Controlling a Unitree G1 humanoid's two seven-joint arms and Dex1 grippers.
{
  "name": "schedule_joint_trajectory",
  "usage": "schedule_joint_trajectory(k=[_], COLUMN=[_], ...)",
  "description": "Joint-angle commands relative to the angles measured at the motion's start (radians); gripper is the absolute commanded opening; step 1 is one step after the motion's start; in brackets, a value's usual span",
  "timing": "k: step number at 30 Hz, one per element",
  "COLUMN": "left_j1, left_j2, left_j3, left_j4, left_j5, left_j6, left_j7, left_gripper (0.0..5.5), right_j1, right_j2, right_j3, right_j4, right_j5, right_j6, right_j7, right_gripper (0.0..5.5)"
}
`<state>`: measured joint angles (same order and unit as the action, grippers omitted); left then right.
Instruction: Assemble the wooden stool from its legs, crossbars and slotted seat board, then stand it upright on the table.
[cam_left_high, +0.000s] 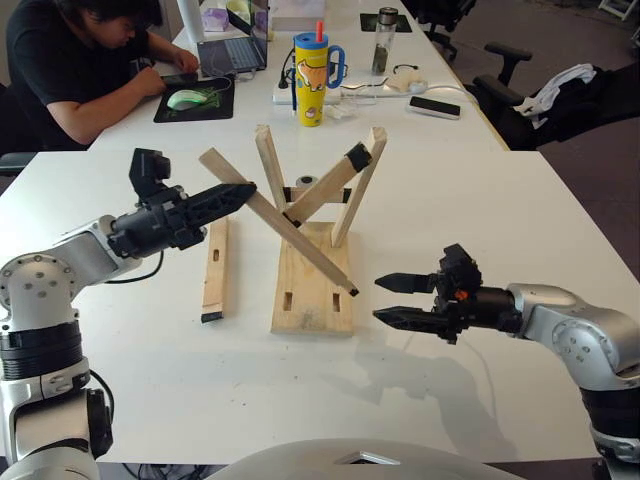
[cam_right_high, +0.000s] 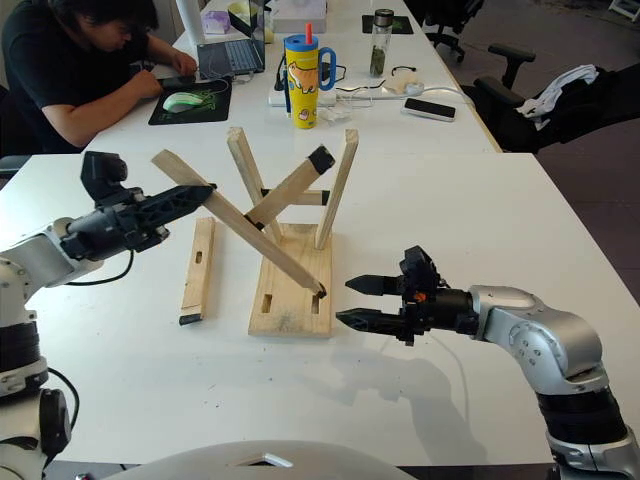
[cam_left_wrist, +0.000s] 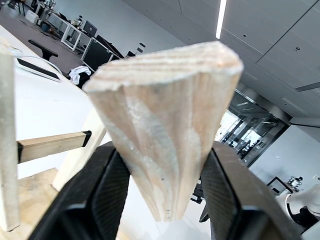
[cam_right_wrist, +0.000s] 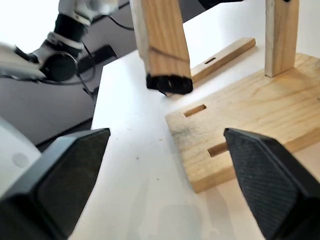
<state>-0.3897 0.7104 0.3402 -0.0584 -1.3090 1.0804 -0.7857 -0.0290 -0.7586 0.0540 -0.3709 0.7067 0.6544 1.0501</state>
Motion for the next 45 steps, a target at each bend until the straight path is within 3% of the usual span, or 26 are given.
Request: schedule_joint_trajectory(k=[1, 4, 8, 14, 20, 22, 24, 26, 28, 34, 45], left_j1=[-0.052, -0.07, -0.066, -0.075, -0.068, -0.057, -0.049, -0.044, -0.04, -0.039, -0.029], left_j2=[0.079, 0.074, 0.063, 0.048, -0.004, -0.02, -0.033, -0.03, -0.018, 0.016, 0.018], left_j3=[0.015, 0.003, -0.002, -0.025, -0.025, -0.019, -0.034, -0.058, -0.08, -0.17, -0.237], left_j4=[0.055, 0.068, 0.062, 0.053, 0.034, 0.011, -0.037, -0.079, -0.104, -0.106, -0.108], left_j5=[0.042, 0.061, 0.081, 0.14, 0.218, 0.246, 0.287, 0.328, 0.365, 0.499, 0.574], left_j6=[0.007, -0.007, -0.011, -0.035, -0.12, -0.159, -0.205, -0.241, -0.264, -0.336, -0.376], left_j7=[-0.081, -0.105, -0.124, -0.148, -0.112, -0.096, -0.083, -0.085, -0.095, -0.152, -0.22], left_gripper=[2.02, 2.02, 2.02, 2.02, 2.02, 2.02, 2.02, 2.02, 2.02, 2.02, 2.02], right_j1=[0.072, 0.074, 0.047, -0.027, -0.08, -0.07, -0.042, -0.049, -0.059, -0.063, -0.108], right_j2=[0.032, 0.084, 0.145, 0.171, 0.125, 0.137, 0.215, 0.309, 0.374, 0.507, 0.637], right_j3=[0.226, 0.317, 0.353, 0.293, 0.25, 0.223, 0.135, 0.04, 0.0, 0.001, 0.058], right_j4=[0.061, 0.154, 0.272, 0.4, 0.446, 0.422, 0.348, 0.303, 0.28, 0.248, 0.345], right_j5=[-0.474, -0.676, -0.82, -0.946, -0.936, -0.831, -0.545, -0.314, -0.232, -0.217, -0.342], right_j6=[-0.481, -0.692, -0.829, -0.907, -0.962, -0.929, -0.725, -0.522, -0.433, -0.326, -0.312], right_j7=[-0.092, -0.189, -0.31, -0.466, -0.434, -0.382, -0.334, -0.394, -0.477, -0.633, -0.735], right_gripper=[4.21, 4.21, 4.21, 4.21, 4.21, 4.21, 4.21, 4.07, 3.81, 2.81, 2.78])
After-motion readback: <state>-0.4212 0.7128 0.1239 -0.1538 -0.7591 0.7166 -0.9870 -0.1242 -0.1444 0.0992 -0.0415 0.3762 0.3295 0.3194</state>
